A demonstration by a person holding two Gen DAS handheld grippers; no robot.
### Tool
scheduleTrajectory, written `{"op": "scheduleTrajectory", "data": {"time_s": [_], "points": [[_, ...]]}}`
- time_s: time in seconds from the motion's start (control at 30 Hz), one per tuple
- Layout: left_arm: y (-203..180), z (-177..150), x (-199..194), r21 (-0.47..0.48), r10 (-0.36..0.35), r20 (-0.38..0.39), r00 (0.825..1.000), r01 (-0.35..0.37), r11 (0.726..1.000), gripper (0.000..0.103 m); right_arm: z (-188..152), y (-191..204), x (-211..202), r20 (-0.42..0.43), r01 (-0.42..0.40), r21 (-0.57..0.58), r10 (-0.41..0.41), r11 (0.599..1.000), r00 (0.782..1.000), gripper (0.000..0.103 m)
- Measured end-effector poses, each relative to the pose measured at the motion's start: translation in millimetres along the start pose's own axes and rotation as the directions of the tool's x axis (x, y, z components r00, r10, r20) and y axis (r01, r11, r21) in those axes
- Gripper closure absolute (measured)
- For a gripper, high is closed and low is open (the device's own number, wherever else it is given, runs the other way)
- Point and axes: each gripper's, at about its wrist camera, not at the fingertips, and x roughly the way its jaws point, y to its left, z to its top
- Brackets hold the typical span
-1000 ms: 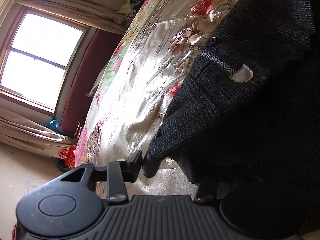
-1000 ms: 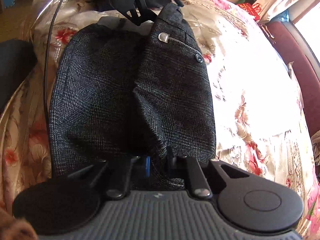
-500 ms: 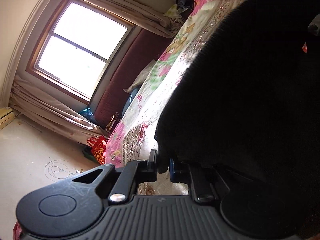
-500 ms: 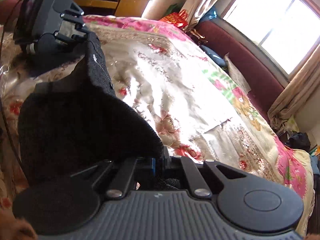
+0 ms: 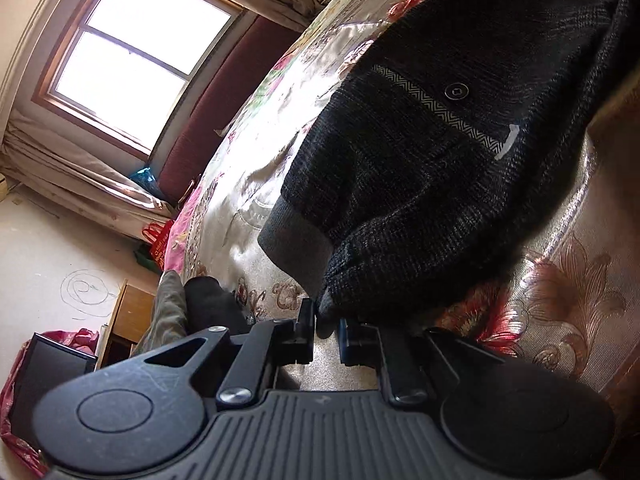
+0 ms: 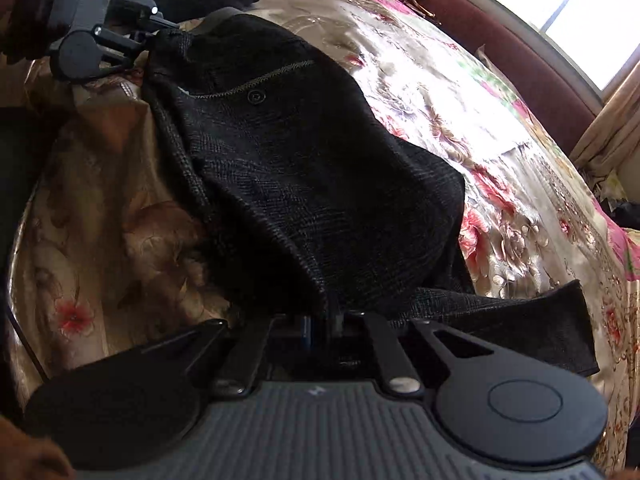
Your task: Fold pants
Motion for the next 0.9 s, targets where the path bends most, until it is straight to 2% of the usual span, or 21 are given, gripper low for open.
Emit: {"op": "scheduleTrajectory", "data": {"time_s": [0.1,0.2,0.3,0.33,0.4,0.5,0.6,0.67,0.73,0.83,0.9], "points": [[8,5,-8,-0.026,0.009,0.021,1.0,-0.009,1.0,0.073,5,-11,-11,0.014,0.017,-0.003,-0.017,1.0,1.0,0.097],[11,-1,-10,-0.057,-0.019,0.014,1.0,0.02,0.998,0.073,10,-11,-24,0.046,0.03,-0.001,-0.03,1.0,0.998,0.097],[-2,-7,-6,-0.001,0.01,-0.02,1.0,-0.01,1.0,0.074,3,-3,-10,0.0,0.017,0.003,-0.017,1.0,1.0,0.094],[-2,-8,-6,-0.005,0.012,-0.031,0.999,-0.012,1.0,0.074,0,1,0,-0.04,0.008,0.006,-0.008,1.0,0.999,0.09],[3,-10,-6,-0.028,0.017,-0.061,0.998,-0.019,0.999,0.073,0,7,0,-0.037,0.028,-0.012,-0.028,1.0,0.999,0.09],[12,-16,-18,-0.031,0.036,-0.079,0.996,-0.038,0.999,0.073,1,1,-18,-0.019,-0.011,0.007,0.012,1.0,1.0,0.084],[28,-17,-39,-0.095,0.023,-0.067,0.997,-0.029,0.995,0.073,3,-20,-49,0.025,-0.07,0.086,0.069,0.994,0.997,0.081],[37,-6,-52,-0.143,0.015,-0.029,0.999,-0.019,0.99,0.073,6,-44,-60,0.081,-0.146,0.181,0.133,0.973,0.988,0.072],[40,13,-57,-0.179,0.002,0.022,1.0,0.002,0.984,0.072,13,-71,-55,0.128,-0.181,0.271,0.151,0.945,0.98,0.06],[28,46,-56,-0.173,-0.03,0.103,0.994,0.048,0.984,0.072,21,-109,-37,0.136,-0.173,0.426,0.126,0.888,0.983,0.059],[13,62,-50,-0.15,-0.064,0.143,0.988,0.085,0.985,0.065,20,-125,-36,0.174,-0.215,0.478,0.148,0.852,0.973,0.06]]}}
